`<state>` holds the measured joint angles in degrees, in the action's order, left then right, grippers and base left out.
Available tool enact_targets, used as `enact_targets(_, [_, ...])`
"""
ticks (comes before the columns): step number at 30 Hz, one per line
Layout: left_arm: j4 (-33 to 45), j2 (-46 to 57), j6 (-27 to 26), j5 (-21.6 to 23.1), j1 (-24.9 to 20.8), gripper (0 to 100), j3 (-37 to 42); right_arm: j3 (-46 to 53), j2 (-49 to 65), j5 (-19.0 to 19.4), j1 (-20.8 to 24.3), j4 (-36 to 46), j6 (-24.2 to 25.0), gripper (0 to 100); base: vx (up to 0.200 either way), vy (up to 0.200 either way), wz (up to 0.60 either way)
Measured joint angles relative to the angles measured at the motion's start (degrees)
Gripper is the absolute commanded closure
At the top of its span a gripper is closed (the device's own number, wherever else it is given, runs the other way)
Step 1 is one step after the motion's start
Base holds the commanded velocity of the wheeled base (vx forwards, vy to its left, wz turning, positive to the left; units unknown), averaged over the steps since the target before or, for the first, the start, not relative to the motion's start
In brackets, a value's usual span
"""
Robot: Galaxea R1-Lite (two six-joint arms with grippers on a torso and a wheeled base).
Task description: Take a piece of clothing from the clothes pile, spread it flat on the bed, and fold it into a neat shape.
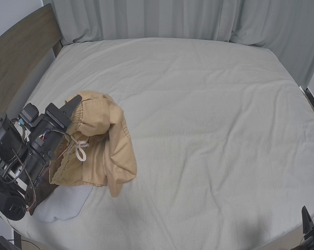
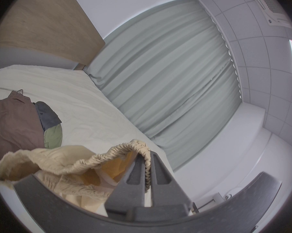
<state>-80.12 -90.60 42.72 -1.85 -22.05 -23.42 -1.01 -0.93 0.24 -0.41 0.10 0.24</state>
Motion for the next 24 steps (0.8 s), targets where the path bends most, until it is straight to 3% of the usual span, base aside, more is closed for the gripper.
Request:
enact_targets(13, [-0.07,5.52,0.39,-20.18,-12.62,100,-4.3,0.0,0.0,0.0,0.06,-0.02,0.02,0,0.0,0.0,0.0])
enact_targets(24, [3.05,11.65,-4.21,-22.58,-20.36,100,-10.73,0.0,0.0,0.0,0.09,-0.02,0.05,0,0.0,0.0,0.0])
